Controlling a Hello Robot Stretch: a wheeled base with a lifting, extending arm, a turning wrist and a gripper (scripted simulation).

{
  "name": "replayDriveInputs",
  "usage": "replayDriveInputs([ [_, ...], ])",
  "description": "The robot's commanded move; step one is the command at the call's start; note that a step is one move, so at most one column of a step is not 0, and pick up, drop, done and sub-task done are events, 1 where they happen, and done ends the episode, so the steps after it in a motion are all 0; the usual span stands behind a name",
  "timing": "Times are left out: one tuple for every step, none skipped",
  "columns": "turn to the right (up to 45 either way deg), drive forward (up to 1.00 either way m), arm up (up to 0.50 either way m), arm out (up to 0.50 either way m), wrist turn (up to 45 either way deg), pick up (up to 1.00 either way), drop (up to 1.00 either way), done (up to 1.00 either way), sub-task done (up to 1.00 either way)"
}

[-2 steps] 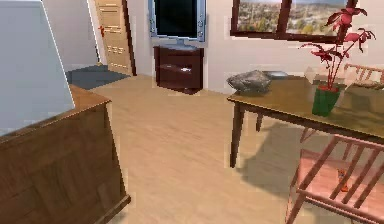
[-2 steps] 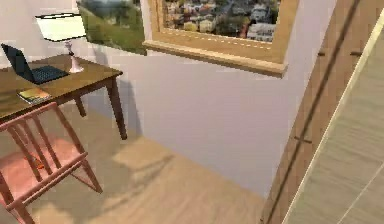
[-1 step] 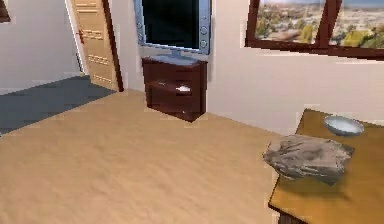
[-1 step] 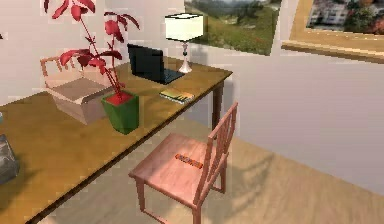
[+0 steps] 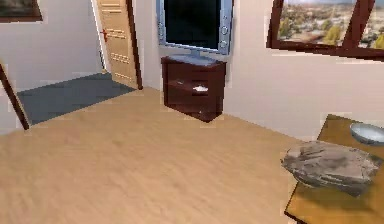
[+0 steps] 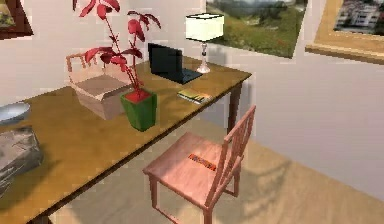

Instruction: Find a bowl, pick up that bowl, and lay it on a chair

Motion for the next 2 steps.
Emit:
replayDriveInputs([
  [0.0, 0.70, 0.00, 0.00, 0.0, 0.00, 0.00, 0.00, 0.00],
  [45.0, 0.00, 0.00, 0.00, 0.0, 0.00, 0.00, 0.00, 0.00],
])
